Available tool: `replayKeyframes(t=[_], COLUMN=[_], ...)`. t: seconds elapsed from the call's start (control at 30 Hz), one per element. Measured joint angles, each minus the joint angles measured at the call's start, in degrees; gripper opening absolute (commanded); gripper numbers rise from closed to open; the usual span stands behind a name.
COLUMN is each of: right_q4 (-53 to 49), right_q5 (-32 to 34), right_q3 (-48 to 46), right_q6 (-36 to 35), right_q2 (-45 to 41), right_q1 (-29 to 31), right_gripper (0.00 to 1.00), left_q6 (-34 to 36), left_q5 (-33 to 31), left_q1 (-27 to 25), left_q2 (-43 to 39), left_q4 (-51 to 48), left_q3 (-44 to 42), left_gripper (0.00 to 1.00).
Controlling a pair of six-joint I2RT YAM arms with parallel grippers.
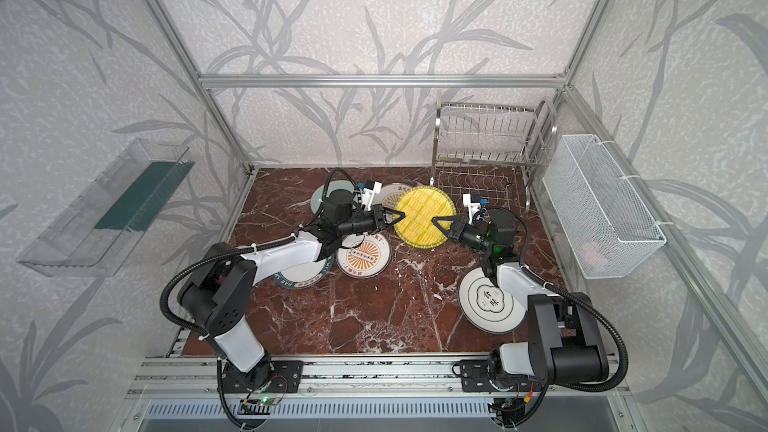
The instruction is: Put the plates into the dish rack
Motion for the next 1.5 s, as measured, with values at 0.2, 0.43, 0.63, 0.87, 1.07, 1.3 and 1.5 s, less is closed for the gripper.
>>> replayKeyframes(t=[0.2, 0.43, 0.63, 0.87, 1.07, 1.3, 1.5], right_q4=[-1.8, -5.6, -9.5, -19.8, -29.1, -39.5, -46.4], right_q5=[0.5, 1.3, 2.2, 5.5, 8.4, 11.1, 14.5], right_q3=[0.0, 0.0, 0.0, 1.8, 5.4, 9.8, 14.3], right_q6=[-2.2, -4.4, -6.5, -11.6, -16.5, -22.0, -26.0], right_q2=[-0.5, -1.6, -3.6, -9.0, -14.0, -17.9, -19.4], right_q1=[0.2, 0.2, 0.3, 0.3, 0.3, 0.3, -0.5], right_gripper=[0.0, 0.0, 0.0, 0.0, 0.0, 0.0, 0.0], left_q6=[0.0, 0.4, 1.4, 4.9, 9.2, 12.1, 13.4], left_q5=[-0.4, -0.5, -1.0, -3.6, -6.4, -7.7, -8.5], left_q1=[-0.1, -0.2, -0.2, -0.2, -0.2, -0.4, -0.6], left_q2=[0.0, 0.0, 0.0, -0.9, -3.6, -5.6, -6.1], left_q4=[0.0, 0.2, -0.2, -5.4, -12.0, -14.8, -16.9], left_q3=[-0.3, -0.3, -0.3, -0.3, -0.4, -0.3, -0.4], left_gripper=[0.28, 0.53, 0.66, 0.69, 0.69, 0.69, 0.69])
